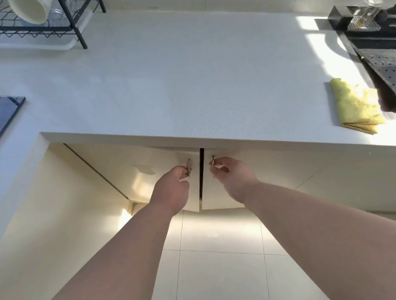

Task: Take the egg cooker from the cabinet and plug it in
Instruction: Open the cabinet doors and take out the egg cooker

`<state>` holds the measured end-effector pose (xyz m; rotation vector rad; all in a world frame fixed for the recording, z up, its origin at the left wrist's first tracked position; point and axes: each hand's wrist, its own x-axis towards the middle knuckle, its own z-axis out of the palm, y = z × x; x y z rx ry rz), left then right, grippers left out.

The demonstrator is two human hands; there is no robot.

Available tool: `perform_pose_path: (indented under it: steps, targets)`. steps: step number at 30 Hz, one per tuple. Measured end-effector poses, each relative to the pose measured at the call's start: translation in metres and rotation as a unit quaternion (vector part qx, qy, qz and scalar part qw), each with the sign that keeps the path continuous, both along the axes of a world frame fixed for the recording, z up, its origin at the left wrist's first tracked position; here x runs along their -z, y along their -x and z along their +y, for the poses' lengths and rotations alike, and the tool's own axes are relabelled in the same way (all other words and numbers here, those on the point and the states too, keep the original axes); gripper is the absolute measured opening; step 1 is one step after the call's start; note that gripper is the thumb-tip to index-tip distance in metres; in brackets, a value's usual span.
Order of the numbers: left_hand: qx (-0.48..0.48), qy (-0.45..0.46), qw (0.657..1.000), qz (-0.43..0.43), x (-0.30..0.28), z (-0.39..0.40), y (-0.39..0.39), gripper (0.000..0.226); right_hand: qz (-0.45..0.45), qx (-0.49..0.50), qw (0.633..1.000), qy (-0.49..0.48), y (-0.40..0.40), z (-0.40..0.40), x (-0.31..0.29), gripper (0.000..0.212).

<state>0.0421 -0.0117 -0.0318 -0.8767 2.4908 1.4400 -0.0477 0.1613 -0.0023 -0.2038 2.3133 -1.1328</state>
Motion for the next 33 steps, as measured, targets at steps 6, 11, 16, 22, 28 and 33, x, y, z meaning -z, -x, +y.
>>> perform_pose_path:
  steps: [6, 11, 16, 22, 28, 33]
  targets:
    - [-0.012, 0.032, 0.999, -0.04, -0.016, 0.011, -0.049, 0.014, 0.024, -0.006, 0.997, -0.08, -0.045, 0.023, -0.001, 0.036]
    - [-0.019, 0.051, 0.994, -0.095, -0.029, 0.008, -0.097, 0.058, 0.057, -0.014, 0.987, -0.148, -0.091, 0.048, -0.006, 0.029]
    - [-0.029, 0.064, 0.989, -0.127, -0.047, -0.003, -0.141, 0.094, 0.059, 0.009, 0.974, -0.219, -0.126, 0.065, -0.014, 0.028]
    - [-0.058, 0.033, 0.987, -0.148, -0.064, -0.017, -0.186, 0.079, 0.008, 0.04, 0.964, -0.265, -0.167, 0.089, -0.029, 0.023]
    - [-0.056, 0.078, 0.981, -0.17, -0.069, -0.039, -0.218, 0.06, -0.037, 0.063, 0.959, -0.275, -0.192, 0.115, -0.033, 0.047]
    - [-0.122, 0.106, 0.974, -0.158, -0.072, -0.055, -0.254, 0.047, -0.08, 0.085, 0.954, -0.278, -0.195, 0.119, -0.038, 0.055]
